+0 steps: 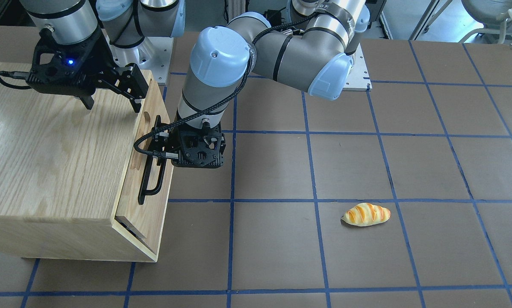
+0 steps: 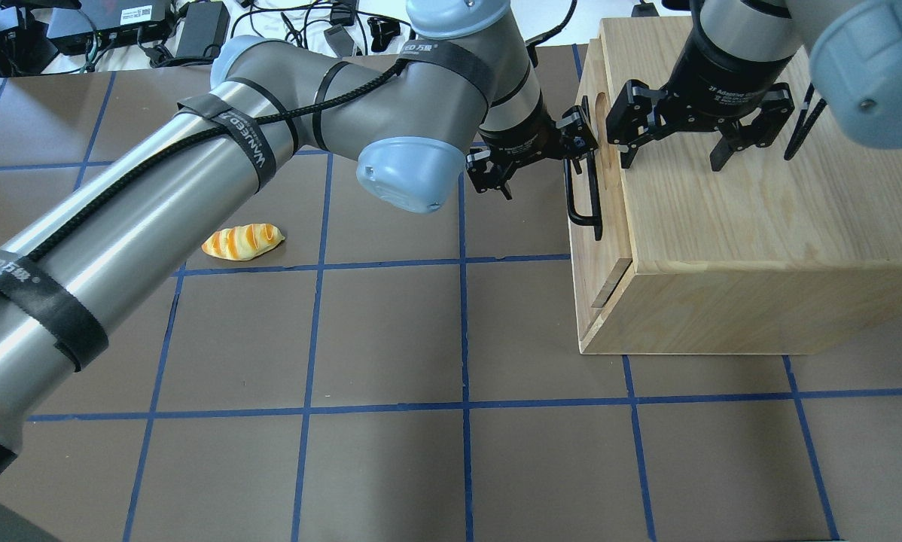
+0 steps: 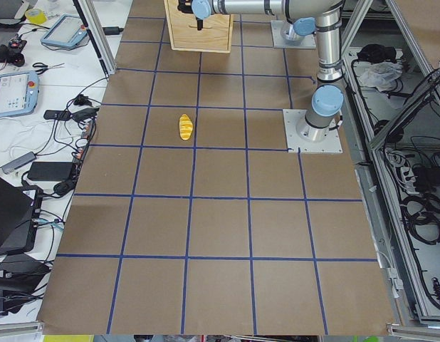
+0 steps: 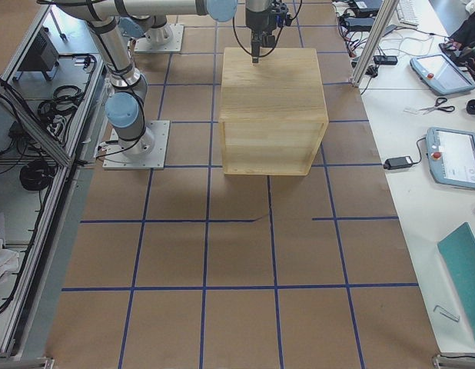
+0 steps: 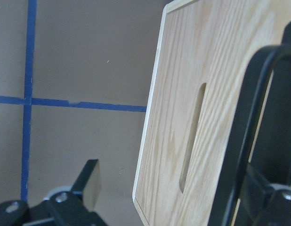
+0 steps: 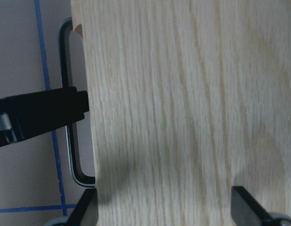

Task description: Open upper drawer

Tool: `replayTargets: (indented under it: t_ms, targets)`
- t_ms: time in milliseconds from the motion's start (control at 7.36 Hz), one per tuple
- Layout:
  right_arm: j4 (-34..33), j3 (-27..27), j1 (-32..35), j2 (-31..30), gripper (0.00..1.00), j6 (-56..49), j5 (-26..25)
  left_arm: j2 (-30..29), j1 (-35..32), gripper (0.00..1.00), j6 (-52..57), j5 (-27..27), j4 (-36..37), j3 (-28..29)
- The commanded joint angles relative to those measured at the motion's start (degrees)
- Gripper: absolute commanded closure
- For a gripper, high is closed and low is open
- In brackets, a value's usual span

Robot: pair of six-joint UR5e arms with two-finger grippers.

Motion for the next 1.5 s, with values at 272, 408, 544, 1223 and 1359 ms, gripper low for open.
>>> replayTargets:
  t_ms: [272,408,544,1223,1359]
  targets:
    - [0.00,0.00,0.00,0.00,0.00,0.00,-0.05,-0.07,0.04,0.00,0.04,1.43,-0.25,0.00]
    - [0.00,0.00,0.00,0.00,0.00,0.00,-0.05,-0.07,0.04,0.00,0.04,1.43,-0.25,0.00]
    - [0.00,0.00,0.00,0.00,0.00,0.00,-0.05,0.10,0.13,0.00,0.04,1.52,-0.34,0.00]
    - [0.00,0.00,0.00,0.00,0.00,0.00,-0.05,1.33,0.66,0.00,1.52,2.65,-2.89,-0.43]
    - [0.00,0.00,0.00,0.00,0.00,0.00,0.04,1.51,1.09,0.00,1.79,2.84,-3.76,-0.26]
